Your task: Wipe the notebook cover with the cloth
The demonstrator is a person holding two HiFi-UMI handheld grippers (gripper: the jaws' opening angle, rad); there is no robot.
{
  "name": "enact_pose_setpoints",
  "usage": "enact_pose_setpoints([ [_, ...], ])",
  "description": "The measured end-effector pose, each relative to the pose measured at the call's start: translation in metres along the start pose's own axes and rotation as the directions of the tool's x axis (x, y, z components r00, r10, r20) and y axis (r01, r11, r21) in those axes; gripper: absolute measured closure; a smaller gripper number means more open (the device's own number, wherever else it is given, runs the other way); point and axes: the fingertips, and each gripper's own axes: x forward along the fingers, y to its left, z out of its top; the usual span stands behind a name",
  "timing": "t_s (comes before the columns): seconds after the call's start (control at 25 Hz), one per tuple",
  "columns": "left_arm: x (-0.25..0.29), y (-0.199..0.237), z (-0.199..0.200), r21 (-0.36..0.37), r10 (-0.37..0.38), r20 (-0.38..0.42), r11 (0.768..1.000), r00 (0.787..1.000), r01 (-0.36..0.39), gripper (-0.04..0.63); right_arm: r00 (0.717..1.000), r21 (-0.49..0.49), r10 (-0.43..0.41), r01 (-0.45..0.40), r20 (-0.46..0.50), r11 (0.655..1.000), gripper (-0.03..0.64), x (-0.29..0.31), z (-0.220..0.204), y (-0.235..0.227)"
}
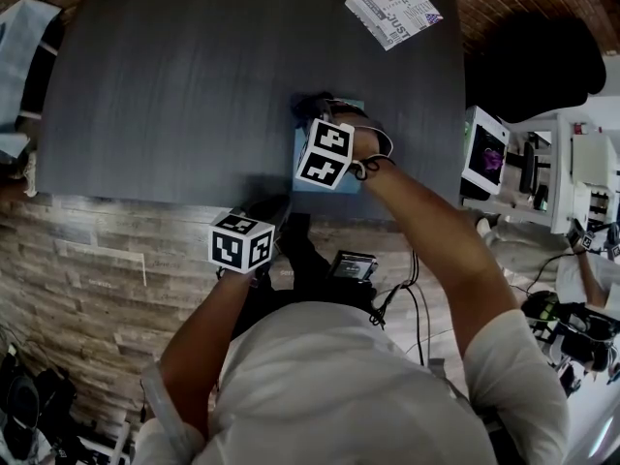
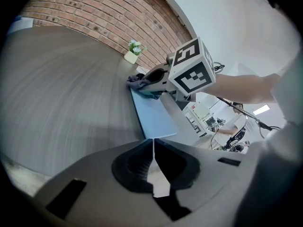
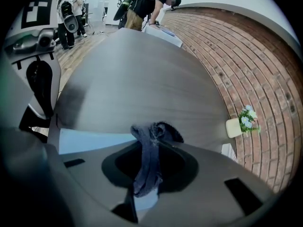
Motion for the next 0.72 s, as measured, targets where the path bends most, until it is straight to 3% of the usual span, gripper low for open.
enact_pose_setpoints([
  [0.72, -0.005, -0.014, -0.011, 0.013, -0.012, 0.015, 1.000, 1.000, 0.012, 0.584, 1.000, -0.052, 0.025, -0.026, -0.016, 0.998, 0.534, -0.017, -0.006, 0.047],
])
